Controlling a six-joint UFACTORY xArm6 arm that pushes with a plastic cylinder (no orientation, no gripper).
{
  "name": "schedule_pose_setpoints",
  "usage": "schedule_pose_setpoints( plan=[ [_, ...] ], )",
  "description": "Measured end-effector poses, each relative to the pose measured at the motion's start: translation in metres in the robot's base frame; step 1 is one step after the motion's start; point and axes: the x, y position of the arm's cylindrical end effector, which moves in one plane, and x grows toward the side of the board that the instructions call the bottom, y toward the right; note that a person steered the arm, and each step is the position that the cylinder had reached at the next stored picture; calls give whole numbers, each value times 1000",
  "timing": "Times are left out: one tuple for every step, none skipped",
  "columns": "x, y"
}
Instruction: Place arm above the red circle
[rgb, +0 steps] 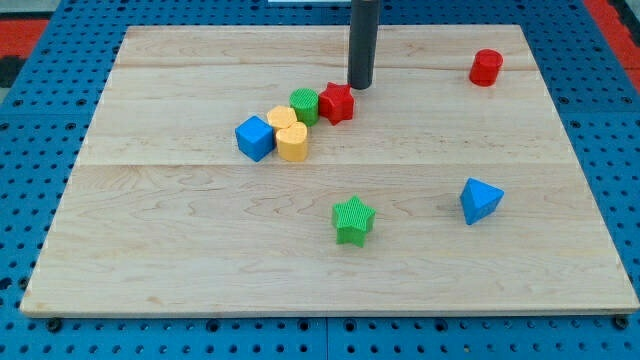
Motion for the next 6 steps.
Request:
schedule_pose_setpoints(
  plan=[
    [21, 0],
    [41, 0],
    [61, 0],
    [62, 0],
    [47, 3],
    [-40, 34]
  ],
)
